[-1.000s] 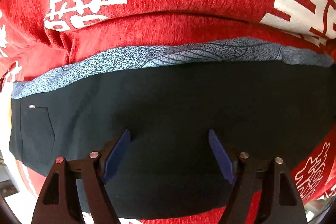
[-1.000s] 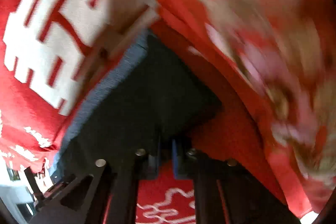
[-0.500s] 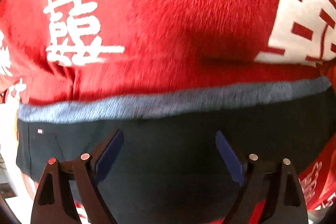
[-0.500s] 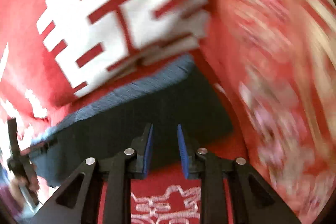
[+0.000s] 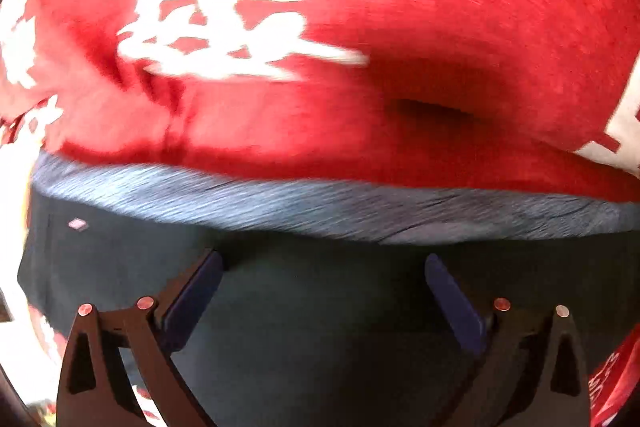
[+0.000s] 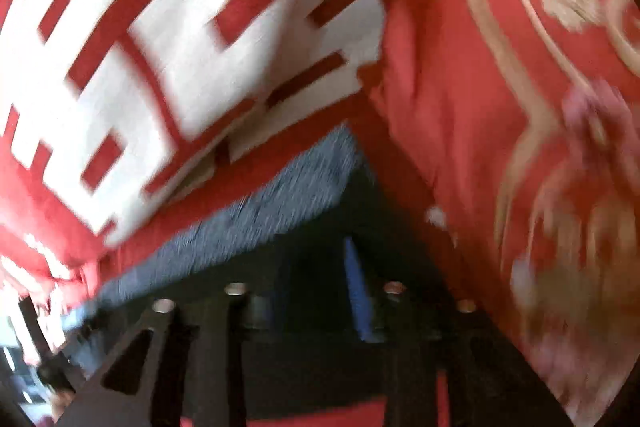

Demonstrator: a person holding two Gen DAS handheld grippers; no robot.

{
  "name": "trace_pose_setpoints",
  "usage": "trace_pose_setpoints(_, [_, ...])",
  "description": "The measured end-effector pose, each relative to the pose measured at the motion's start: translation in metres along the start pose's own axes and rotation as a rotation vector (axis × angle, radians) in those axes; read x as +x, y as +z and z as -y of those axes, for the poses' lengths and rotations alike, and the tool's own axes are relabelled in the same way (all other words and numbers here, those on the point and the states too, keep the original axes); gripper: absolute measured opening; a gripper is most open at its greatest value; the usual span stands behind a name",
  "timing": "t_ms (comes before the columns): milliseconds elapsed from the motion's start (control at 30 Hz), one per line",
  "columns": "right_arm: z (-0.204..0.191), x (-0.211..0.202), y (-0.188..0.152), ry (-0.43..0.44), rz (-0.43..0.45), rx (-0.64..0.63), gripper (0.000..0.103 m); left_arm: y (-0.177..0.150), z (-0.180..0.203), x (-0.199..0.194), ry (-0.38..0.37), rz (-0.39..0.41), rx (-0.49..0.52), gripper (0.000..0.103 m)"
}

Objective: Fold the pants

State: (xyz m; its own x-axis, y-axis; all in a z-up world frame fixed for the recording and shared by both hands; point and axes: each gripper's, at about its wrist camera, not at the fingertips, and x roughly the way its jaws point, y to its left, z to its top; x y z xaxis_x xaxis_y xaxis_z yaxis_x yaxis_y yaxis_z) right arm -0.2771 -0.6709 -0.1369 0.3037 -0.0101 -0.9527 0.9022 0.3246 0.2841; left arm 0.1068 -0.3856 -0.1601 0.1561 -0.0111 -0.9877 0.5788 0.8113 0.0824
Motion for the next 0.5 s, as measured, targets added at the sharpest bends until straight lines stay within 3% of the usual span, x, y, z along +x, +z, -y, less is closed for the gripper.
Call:
trace_pose_setpoints(167, [-0.045, -0.007, -0.062, 0.138, -0.082, -0.047, 0.045, -0.018, -0.040, -0.013, 0.034, 0.021, 0.022, 0.102])
trace_pose_setpoints(267, [-0.117, 0.012, -0.085, 0.212, -0.108, -0.173, 0.045, -0.020, -0.063, -0.002, 0.057, 0.036, 0.039, 0.102])
trace_pose_setpoints(400, [-0.210, 0.057, -0.083, 0.294, -0.111, -0.292, 0.045, -0.020, -0.084, 0.025, 0.019, 0.023, 0.011, 0.102])
trace_pose_setpoints(500, [-0.256, 0.098, -0.079, 0.271, -0.139, -0.337, 0.045, -0.028, -0.091, 0.027, -0.043, 0.052, -0.013, 0.102])
